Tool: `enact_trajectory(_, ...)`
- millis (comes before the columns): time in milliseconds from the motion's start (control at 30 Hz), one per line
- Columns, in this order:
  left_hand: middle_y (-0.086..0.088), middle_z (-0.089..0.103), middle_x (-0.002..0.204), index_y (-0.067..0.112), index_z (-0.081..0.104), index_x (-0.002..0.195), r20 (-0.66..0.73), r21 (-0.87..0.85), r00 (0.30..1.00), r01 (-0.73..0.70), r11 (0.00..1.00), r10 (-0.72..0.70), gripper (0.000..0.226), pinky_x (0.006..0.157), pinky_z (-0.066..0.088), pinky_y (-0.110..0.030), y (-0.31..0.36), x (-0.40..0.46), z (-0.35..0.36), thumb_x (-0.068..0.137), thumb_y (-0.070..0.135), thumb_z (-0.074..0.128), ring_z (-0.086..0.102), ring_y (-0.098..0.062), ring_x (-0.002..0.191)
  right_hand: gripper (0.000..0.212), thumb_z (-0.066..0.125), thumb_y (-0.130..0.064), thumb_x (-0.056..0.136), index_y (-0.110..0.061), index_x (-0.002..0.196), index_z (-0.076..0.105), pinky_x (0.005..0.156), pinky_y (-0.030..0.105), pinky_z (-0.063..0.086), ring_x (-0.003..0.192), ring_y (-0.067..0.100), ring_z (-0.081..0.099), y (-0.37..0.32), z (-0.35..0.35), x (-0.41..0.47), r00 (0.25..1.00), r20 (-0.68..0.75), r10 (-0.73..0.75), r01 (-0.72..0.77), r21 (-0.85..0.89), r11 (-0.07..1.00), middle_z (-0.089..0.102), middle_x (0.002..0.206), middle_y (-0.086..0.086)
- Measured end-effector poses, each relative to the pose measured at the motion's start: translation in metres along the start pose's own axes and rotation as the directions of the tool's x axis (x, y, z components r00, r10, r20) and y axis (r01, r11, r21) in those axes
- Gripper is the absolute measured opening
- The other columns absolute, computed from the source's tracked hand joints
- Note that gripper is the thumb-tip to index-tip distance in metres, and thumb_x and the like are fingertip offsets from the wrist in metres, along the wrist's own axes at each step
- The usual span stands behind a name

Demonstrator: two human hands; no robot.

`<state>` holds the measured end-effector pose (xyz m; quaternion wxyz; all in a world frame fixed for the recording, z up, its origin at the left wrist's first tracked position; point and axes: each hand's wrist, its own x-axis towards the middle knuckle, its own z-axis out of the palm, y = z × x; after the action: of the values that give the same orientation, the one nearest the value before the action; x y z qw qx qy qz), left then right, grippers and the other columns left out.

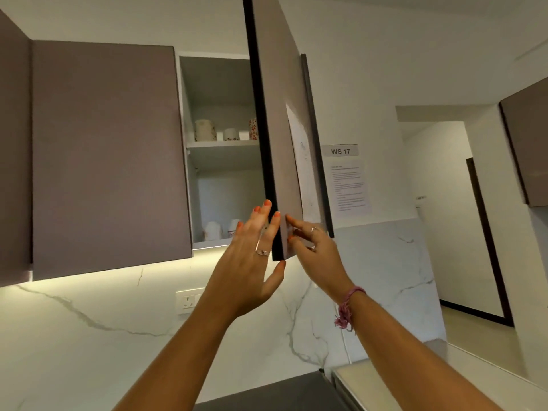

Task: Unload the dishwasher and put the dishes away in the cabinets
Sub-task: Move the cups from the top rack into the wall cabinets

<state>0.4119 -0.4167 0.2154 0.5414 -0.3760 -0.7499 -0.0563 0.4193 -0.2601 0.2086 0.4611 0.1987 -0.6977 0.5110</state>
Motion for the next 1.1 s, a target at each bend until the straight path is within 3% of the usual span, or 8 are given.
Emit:
enact_trajectory(100, -0.01, 0.021, 0.155, 0.015, 0.034, 0.146, 0.043, 0.056, 0.995, 0.083, 0.995, -0.085, 0.072, 0.101, 0.021, -0.044, -0.031, -0.009, 0.01, 0.085, 0.052, 0.048, 0.025, -0.032, 0.139, 0.041, 0.046, -0.013, 0.098, -0.022, 0.138, 0.046, 0.099, 0.017, 0.04, 0.122, 0.013, 0.049, 0.015, 0.038, 0.007, 0.997, 0.079, -0.009, 0.018, -0.116, 0.993, 0.05, 0.133, 0.0)
enact_trajectory(233, 0.004, -0.021, 0.157, 0.027, -0.003, 0.151, 0.237, 0.001, 0.934, 0.274, 0.962, -0.266, 0.076, 0.114, 0.022, -0.038, -0.074, -0.02, 0.028, 0.093, 0.053, 0.04, 0.008, -0.027, 0.147, 0.048, 0.043, -0.009, 0.099, -0.021, 0.144, 0.036, 0.112, 0.032, 0.035, 0.137, 0.019, 0.036, 0.029, 0.087, 0.013, 0.992, 0.124, -0.006, 0.035, -0.235, 0.971, 0.035, 0.15, 0.0)
enact_trajectory(333, 0.002, -0.026, 0.156, 0.025, -0.011, 0.15, 0.241, 0.05, 0.93, 0.274, 0.96, -0.278, 0.079, 0.112, 0.029, -0.034, -0.098, -0.024, 0.038, 0.095, 0.048, 0.041, 0.008, -0.03, 0.147, 0.05, 0.04, -0.008, 0.099, -0.02, 0.147, 0.031, 0.112, 0.029, 0.029, 0.141, 0.018, 0.03, 0.041, 0.114, 0.02, 0.991, 0.134, -0.005, 0.047, -0.312, 0.949, 0.029, 0.154, -0.002)
enact_trajectory(433, 0.001, -0.03, 0.153, 0.023, -0.015, 0.149, 0.231, 0.113, 0.925, 0.284, 0.952, -0.303, 0.082, 0.114, 0.023, -0.035, -0.117, -0.028, 0.054, 0.095, 0.046, 0.042, 0.006, -0.031, 0.147, 0.053, 0.037, -0.007, 0.1, -0.019, 0.149, 0.023, 0.112, 0.022, 0.023, 0.143, 0.015, 0.025, 0.057, 0.126, 0.029, 0.987, 0.157, 0.013, 0.044, -0.351, 0.935, 0.02, 0.157, -0.005)
enact_trajectory(567, -0.007, -0.027, 0.155, 0.016, -0.016, 0.149, 0.21, 0.176, 0.915, 0.311, 0.934, -0.345, 0.082, 0.117, 0.007, -0.04, -0.137, -0.032, 0.072, 0.096, 0.048, 0.038, -0.001, -0.03, 0.147, 0.056, 0.034, -0.001, 0.099, -0.016, 0.151, 0.017, 0.111, 0.02, 0.019, 0.143, 0.017, 0.025, 0.079, 0.133, 0.044, 0.976, 0.192, 0.103, -0.027, -0.362, 0.932, 0.017, 0.158, -0.004)
enact_trajectory(667, -0.011, -0.024, 0.156, 0.012, -0.015, 0.149, 0.195, 0.234, 0.903, 0.335, 0.913, -0.382, 0.081, 0.117, 0.003, -0.041, -0.158, -0.033, 0.084, 0.097, 0.05, 0.034, -0.006, -0.029, 0.147, 0.058, 0.033, 0.001, 0.098, -0.015, 0.151, 0.017, 0.101, 0.006, 0.019, 0.138, 0.019, 0.035, 0.1, 0.137, 0.055, 0.962, 0.228, 0.147, -0.043, -0.408, 0.912, 0.023, 0.156, -0.004)
enact_trajectory(867, -0.013, -0.02, 0.156, 0.008, -0.009, 0.15, 0.186, 0.294, 0.881, 0.373, 0.88, -0.436, 0.078, 0.116, -0.001, -0.044, -0.196, -0.03, 0.115, 0.098, 0.049, 0.032, -0.011, -0.031, 0.146, 0.058, 0.034, -0.005, 0.099, -0.016, 0.151, 0.013, 0.117, 0.03, 0.014, 0.148, 0.019, 0.002, 0.142, 0.155, 0.08, 0.937, 0.342, 0.075, 0.154, -0.594, 0.79, 0.004, 0.16, -0.004)
enact_trajectory(1100, -0.009, -0.014, 0.158, 0.009, -0.008, 0.15, 0.173, 0.318, 0.868, 0.399, 0.86, -0.466, 0.078, 0.117, -0.001, -0.043, -0.23, -0.025, 0.152, 0.097, 0.052, 0.03, -0.003, -0.028, 0.147, 0.059, 0.034, -0.024, 0.102, -0.016, 0.151, 0.003, 0.119, 0.034, 0.007, 0.148, 0.019, -0.001, 0.2, 0.174, 0.095, 0.92, 0.375, -0.114, 0.364, -0.711, 0.602, -0.003, 0.16, -0.002)
